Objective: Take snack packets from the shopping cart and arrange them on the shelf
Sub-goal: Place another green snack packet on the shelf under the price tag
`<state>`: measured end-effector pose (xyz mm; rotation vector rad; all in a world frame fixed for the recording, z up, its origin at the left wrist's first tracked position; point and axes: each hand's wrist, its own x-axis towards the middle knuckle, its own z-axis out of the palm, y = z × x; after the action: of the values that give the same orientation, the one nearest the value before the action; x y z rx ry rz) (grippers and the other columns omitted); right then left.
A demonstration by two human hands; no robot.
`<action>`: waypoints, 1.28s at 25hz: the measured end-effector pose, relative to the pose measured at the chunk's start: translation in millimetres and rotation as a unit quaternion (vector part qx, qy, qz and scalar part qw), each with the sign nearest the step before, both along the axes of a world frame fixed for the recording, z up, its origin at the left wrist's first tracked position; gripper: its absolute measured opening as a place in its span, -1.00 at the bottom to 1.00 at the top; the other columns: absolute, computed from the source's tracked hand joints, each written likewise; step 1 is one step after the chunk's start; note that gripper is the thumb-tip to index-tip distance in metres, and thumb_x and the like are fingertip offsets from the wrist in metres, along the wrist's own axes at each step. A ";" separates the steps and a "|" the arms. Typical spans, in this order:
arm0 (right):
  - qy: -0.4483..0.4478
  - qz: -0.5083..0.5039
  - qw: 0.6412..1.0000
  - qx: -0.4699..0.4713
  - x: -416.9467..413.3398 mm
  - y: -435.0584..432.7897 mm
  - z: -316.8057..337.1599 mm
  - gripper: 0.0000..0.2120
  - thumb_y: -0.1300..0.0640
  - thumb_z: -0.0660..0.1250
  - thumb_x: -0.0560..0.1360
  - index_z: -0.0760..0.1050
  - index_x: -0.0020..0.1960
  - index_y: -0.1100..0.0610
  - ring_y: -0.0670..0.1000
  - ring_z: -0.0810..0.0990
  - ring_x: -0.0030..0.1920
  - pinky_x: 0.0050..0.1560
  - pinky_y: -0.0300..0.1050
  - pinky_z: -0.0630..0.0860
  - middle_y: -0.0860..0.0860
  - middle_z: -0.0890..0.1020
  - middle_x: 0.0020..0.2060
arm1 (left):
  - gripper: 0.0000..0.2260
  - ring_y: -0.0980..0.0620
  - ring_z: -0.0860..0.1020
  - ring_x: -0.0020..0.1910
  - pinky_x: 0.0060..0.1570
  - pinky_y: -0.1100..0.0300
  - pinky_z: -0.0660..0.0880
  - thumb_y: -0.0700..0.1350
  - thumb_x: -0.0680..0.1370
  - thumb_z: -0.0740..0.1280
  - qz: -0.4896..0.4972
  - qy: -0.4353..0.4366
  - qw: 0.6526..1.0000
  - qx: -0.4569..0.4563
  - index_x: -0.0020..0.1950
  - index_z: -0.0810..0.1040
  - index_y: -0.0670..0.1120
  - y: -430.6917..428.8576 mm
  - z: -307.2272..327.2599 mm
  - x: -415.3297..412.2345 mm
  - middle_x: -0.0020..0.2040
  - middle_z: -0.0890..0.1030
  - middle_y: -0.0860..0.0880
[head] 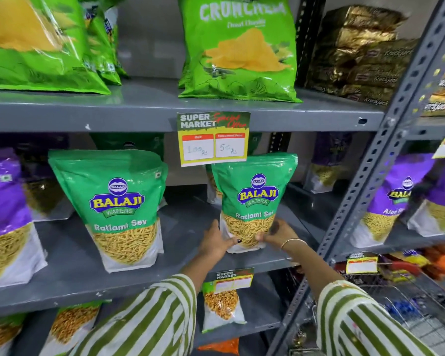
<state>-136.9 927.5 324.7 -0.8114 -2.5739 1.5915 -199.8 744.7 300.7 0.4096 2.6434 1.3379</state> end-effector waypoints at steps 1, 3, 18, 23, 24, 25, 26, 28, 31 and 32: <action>-0.060 0.020 0.997 0.040 -0.7 -0.3 0.6 -0.34 -0.03 0.60 0.12 0.41 0.05 0.27 0.11 0.57 -0.08 -0.10 -0.05 0.55 0.13 0.62 -0.13 | -0.39 -0.18 0.41 0.29 0.23 -0.03 0.43 0.01 0.37 0.44 -0.002 0.024 1.000 0.000 0.30 0.30 -0.19 -10.7 1.2 5.4 0.33 0.43 -0.18; -0.220 0.095 0.969 0.062 4.0 -14.1 14.9 -0.65 -0.05 0.47 0.31 0.43 -0.22 0.19 0.05 0.54 -0.42 -0.45 -0.22 0.47 0.07 0.53 -0.44 | -0.39 -0.14 0.44 0.29 0.25 -0.01 0.43 0.06 0.39 0.41 0.001 0.092 0.995 -0.028 0.35 0.27 -0.11 -44.5 1.6 15.6 0.35 0.43 -0.13; -0.101 0.476 0.871 -0.067 -105.1 -583.1 24.0 -0.64 0.13 0.37 0.44 0.36 0.18 0.12 0.02 0.55 -0.07 -0.29 -0.24 0.47 0.05 0.52 -0.07 | -0.20 -0.23 0.36 0.18 0.22 -0.05 0.27 0.26 0.20 0.24 0.429 0.191 0.881 0.061 0.22 0.34 -0.31 -589.2 32.6 -10.8 0.15 0.42 -0.35; 0.014 0.333 0.943 -0.014 -136.6 -704.3 19.6 -0.25 0.16 0.40 0.41 0.07 0.43 0.33 0.17 0.30 0.41 0.33 -0.04 0.28 0.24 0.30 0.40 | 0.12 -0.23 0.46 0.23 0.29 -0.18 0.40 0.19 -0.06 0.61 0.373 -0.018 0.906 0.199 0.33 0.28 -0.32 -714.3 12.6 -99.0 0.30 0.42 -0.37; 0.025 0.297 0.954 -0.008 -144.9 -712.9 21.9 -0.24 0.17 0.40 0.42 0.04 0.43 0.35 0.14 0.27 0.43 0.33 -0.09 0.24 0.22 0.27 0.42 | 0.14 -0.17 0.49 0.18 0.28 -0.19 0.42 0.19 -0.09 0.62 0.344 -0.026 0.913 0.218 0.33 0.28 -0.29 -725.3 4.8 -111.0 0.30 0.45 -0.35; 0.034 0.272 0.961 -0.014 -153.5 -718.1 23.7 -0.27 0.18 0.40 0.42 0.07 0.42 0.35 0.12 0.29 0.41 0.29 -0.11 0.26 0.21 0.29 0.40 | 0.11 -0.11 0.51 0.13 0.27 -0.18 0.43 0.15 -0.09 0.62 0.325 -0.024 0.916 0.233 0.33 0.29 -0.25 -729.6 4.3 -115.2 0.28 0.48 -0.31; 0.039 0.260 0.964 -0.041 -160.6 -722.3 24.7 -0.31 0.21 0.41 0.41 0.13 0.39 0.36 0.10 0.36 0.35 0.20 -0.11 0.34 0.19 0.36 0.34 | 0.06 -0.08 0.51 0.10 0.27 -0.16 0.44 0.09 -0.07 0.60 0.305 -0.027 0.918 0.252 0.33 0.30 -0.23 -731.4 5.4 -116.1 0.27 0.50 -0.28; 0.050 0.257 0.960 -0.100 -167.8 -728.6 23.6 -0.44 0.30 0.42 0.38 0.27 0.30 0.36 0.05 0.51 0.04 -0.18 -0.22 0.48 0.12 0.46 0.11 | -0.06 -0.04 0.49 0.08 0.25 -0.09 0.44 0.02 0.00 0.56 0.310 -0.026 0.914 0.261 0.32 0.31 -0.21 -724.2 20.4 -105.3 0.25 0.51 -0.25; 0.069 0.244 0.959 -0.126 -165.9 -733.2 16.9 -0.50 0.36 0.41 0.37 0.30 0.23 0.39 -0.02 0.46 -0.12 -0.43 -0.42 0.38 0.12 0.48 0.01 | -0.30 0.01 0.46 0.07 0.13 0.07 0.41 -0.20 0.27 0.53 0.315 -0.016 0.913 0.258 0.32 0.28 -0.25 -716.0 25.1 -98.0 0.26 0.50 -0.27; 0.068 0.247 0.957 -0.136 -164.3 -732.6 17.8 -0.49 0.36 0.41 0.37 0.29 0.24 0.40 -0.02 0.44 -0.05 -0.40 -0.42 0.39 0.14 0.49 0.02 | -0.38 0.02 0.44 0.07 0.11 0.10 0.40 -0.27 0.34 0.47 0.318 -0.021 0.914 0.251 0.32 0.27 -0.25 -714.0 29.7 -93.4 0.28 0.48 -0.27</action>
<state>-301.2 194.9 342.5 -0.0378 -2.6243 2.0727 -293.2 30.7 330.4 -0.4859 2.4511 2.1844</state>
